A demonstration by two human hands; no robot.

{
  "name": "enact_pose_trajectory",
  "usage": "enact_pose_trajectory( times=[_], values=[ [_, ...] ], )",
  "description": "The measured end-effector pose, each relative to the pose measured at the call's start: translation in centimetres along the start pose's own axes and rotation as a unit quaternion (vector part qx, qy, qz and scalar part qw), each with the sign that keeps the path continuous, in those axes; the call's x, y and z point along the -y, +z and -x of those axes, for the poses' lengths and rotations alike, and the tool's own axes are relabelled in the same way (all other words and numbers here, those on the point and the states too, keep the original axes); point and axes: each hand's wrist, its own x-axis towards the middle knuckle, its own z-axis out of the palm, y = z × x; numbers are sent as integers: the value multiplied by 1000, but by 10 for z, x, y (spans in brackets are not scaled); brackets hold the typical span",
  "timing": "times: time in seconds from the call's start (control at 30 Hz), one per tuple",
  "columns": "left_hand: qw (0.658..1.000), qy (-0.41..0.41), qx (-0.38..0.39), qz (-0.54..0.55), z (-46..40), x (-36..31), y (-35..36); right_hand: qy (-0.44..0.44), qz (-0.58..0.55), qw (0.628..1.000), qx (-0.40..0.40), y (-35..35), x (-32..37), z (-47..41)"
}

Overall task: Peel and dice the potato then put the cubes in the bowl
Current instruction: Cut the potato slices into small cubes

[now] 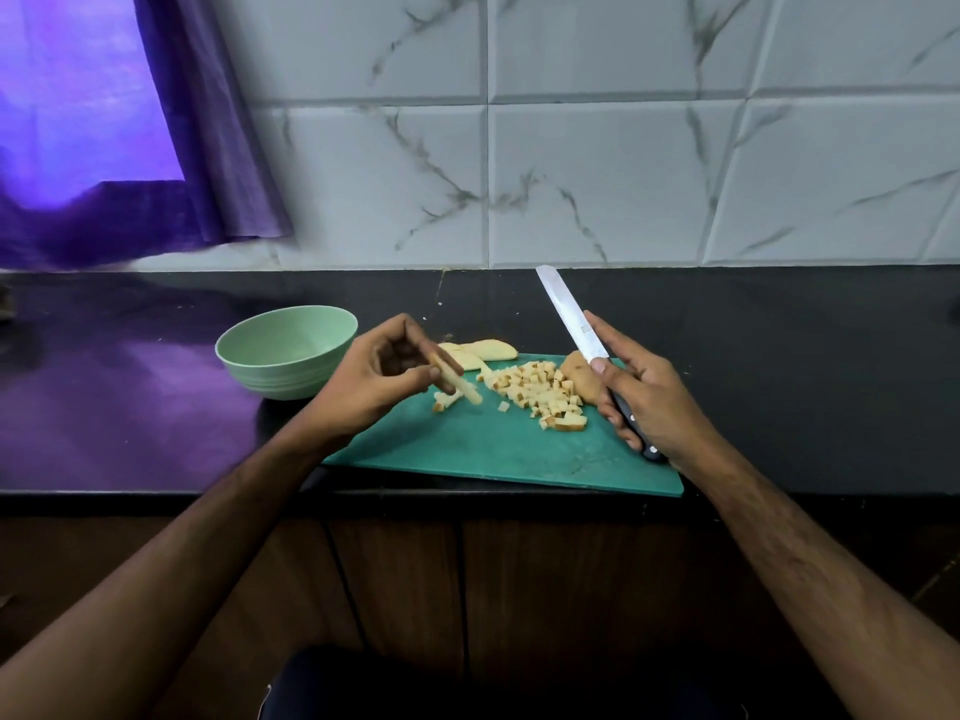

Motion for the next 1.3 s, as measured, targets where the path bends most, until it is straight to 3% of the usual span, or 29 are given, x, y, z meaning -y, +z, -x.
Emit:
enact_pose_trajectory(
  times=[0.13,0.2,0.3,0.4,0.57,0.97,1.13,1.3],
  values=[
    [999,-15,-8,-41,17,7,-13,8,56,998,22,1,7,-1],
    [996,-16,-5,-84,24,9,-20,-9,173,983,52,4,19,1],
    [981,-10,14,-193,30,10,-26,-60,394,909,122,23,41,11],
    [967,0,32,-251,33,9,-26,-90,498,848,156,55,56,29],
    [951,19,78,-299,38,5,-25,-102,525,826,177,76,56,39],
    [951,3,82,-298,38,-1,-22,-59,552,816,160,78,60,26],
    [945,7,79,-317,37,5,-22,-19,561,818,124,56,49,27],
    [934,16,81,-348,34,12,-21,21,534,833,142,43,52,29]
  ],
)
